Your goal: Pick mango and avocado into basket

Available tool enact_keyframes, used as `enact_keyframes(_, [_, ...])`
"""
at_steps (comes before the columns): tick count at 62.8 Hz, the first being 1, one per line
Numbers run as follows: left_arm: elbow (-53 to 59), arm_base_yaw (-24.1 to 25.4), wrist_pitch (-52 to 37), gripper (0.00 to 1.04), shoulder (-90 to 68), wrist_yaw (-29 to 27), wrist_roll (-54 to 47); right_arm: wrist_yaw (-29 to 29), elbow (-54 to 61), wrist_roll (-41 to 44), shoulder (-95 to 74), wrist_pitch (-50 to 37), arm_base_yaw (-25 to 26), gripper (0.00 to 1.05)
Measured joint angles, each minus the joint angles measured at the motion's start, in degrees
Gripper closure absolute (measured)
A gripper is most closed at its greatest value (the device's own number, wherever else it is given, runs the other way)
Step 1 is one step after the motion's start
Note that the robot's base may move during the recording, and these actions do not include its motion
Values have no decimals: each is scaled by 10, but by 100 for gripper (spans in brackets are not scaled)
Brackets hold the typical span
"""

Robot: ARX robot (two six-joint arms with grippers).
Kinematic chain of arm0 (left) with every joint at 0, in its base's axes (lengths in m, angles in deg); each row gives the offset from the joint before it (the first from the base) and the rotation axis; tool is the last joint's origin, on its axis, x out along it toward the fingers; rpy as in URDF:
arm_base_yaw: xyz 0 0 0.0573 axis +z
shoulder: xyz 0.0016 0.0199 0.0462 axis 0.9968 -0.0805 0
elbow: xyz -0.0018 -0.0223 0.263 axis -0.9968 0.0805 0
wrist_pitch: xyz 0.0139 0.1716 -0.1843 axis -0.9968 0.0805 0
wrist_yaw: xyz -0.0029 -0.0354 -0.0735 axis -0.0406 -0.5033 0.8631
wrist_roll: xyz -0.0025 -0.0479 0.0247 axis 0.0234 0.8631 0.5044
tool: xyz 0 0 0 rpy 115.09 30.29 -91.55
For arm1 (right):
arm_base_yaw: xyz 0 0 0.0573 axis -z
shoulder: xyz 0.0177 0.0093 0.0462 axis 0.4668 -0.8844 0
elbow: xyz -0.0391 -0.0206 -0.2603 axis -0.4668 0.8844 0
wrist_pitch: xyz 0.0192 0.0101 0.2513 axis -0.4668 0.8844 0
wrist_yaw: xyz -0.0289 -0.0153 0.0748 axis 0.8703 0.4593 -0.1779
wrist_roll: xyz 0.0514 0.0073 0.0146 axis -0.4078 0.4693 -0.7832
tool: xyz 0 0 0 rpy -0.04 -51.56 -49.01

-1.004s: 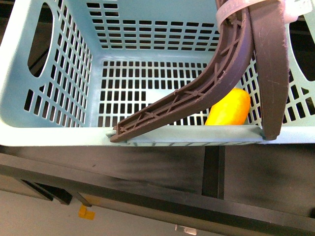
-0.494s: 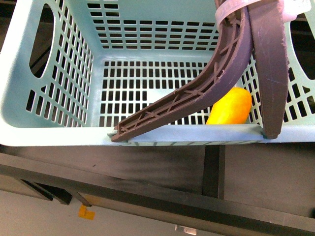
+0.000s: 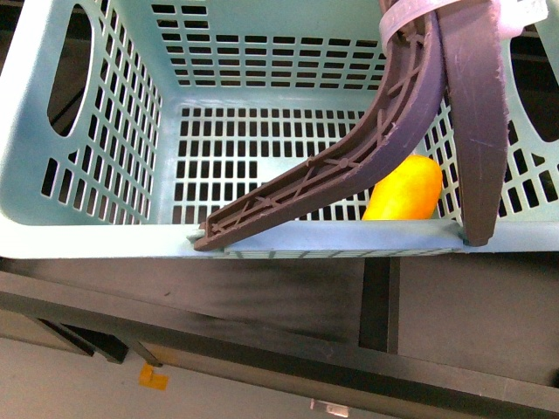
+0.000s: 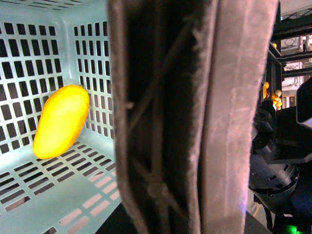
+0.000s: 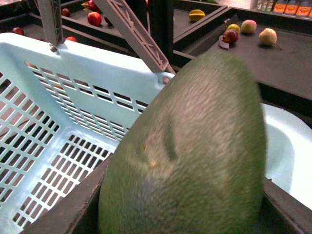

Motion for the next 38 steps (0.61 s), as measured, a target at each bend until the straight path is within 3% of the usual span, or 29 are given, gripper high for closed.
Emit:
enact_keyframes(9, [0,0,0,89,0,0,0,19,2,-6,10,0,-1,7])
enact_keyframes(27, [0,0,0,90,0,-6,1,122,20,-26,77,23,38,9])
enact_keyframes(30, [0,0,0,90,0,-6,2,154,26,-32,79,4,37,12])
enact_keyframes(33, [0,0,0,90,0,-4,2,234,64,-39,86,-73,33,23])
enact_keyframes(38, [0,-1,0,90,0,-2,2,252,111,-43,106,-108,36,35])
